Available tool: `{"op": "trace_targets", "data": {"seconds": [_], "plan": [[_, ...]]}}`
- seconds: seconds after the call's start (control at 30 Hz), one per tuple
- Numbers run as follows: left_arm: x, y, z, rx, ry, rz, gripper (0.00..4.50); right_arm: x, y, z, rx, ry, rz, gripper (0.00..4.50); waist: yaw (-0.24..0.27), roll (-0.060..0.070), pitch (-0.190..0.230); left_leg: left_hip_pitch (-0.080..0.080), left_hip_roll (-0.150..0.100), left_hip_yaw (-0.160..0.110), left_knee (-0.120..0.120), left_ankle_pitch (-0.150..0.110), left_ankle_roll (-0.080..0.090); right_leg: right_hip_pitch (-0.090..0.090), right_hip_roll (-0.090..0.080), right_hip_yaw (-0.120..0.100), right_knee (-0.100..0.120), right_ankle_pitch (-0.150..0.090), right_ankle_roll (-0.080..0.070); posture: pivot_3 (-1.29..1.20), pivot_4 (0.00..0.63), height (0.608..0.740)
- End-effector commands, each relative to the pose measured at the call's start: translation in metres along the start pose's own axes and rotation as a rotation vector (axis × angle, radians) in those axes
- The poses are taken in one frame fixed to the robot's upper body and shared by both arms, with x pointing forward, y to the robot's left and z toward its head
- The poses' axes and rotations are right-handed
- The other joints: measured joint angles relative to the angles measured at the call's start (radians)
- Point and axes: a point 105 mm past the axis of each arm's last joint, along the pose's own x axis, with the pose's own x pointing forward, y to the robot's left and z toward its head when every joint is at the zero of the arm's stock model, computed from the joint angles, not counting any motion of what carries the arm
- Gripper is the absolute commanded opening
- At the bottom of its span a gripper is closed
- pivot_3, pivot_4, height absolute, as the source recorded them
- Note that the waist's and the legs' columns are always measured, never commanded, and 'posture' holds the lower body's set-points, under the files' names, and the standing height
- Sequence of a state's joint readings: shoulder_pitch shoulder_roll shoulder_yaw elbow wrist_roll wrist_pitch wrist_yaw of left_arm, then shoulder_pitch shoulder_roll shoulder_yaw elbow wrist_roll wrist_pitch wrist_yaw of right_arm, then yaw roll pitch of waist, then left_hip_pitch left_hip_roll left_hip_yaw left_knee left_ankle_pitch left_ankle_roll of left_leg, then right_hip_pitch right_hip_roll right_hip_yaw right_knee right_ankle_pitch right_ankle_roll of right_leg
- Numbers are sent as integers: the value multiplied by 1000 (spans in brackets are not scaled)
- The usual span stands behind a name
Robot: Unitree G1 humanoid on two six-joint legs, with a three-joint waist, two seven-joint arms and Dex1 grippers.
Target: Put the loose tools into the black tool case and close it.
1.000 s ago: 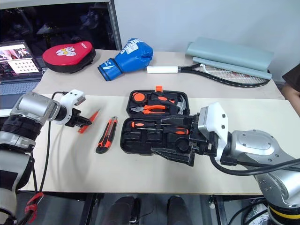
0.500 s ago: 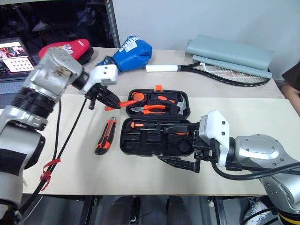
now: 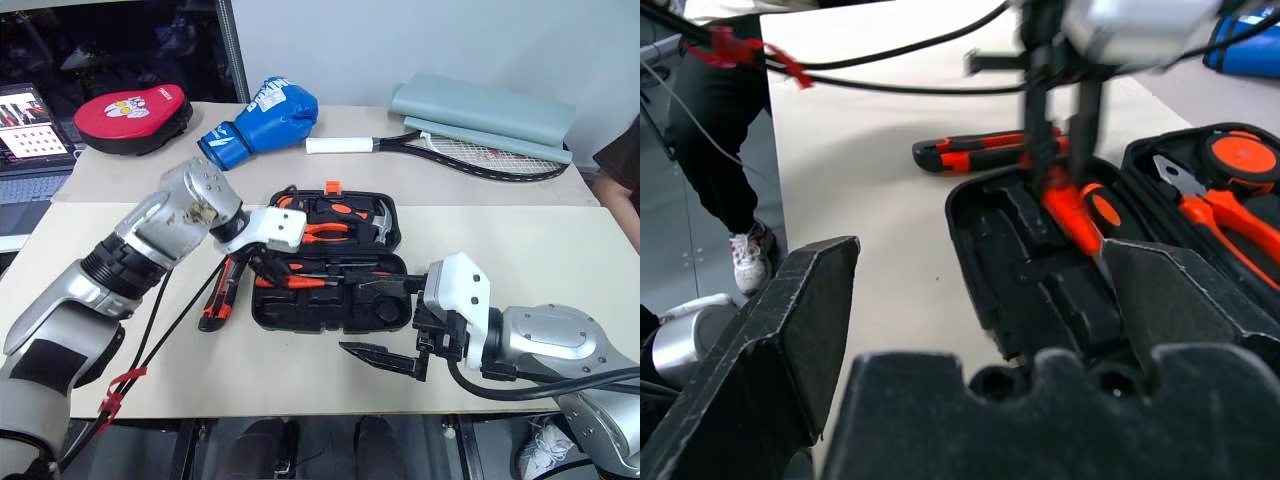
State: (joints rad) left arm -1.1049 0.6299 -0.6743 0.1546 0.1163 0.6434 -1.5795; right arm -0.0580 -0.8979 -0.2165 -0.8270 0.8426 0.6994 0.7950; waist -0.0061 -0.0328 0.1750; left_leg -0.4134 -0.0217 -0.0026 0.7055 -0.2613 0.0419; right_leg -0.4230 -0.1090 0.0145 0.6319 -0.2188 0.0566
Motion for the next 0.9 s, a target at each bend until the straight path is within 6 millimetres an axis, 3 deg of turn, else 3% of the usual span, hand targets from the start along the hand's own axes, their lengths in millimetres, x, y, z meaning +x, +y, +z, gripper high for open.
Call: {"op": "trace_targets", "data": {"seconds": [0.03,0.9], "plan": [[-5,3,11,39,-10,66,424,-3,2,11,-51,-36,-13,4500,5,0,0,0,0,0,0,0,0,0,0,0,0,0,0,0,150,737],[21,5,4,-58,36,50,424,-1,-2,12,-41,-59,-60,4500,12,0,0,2,0,0,0,0,0,1,0,0,0,0,0,0,150,737]]}}
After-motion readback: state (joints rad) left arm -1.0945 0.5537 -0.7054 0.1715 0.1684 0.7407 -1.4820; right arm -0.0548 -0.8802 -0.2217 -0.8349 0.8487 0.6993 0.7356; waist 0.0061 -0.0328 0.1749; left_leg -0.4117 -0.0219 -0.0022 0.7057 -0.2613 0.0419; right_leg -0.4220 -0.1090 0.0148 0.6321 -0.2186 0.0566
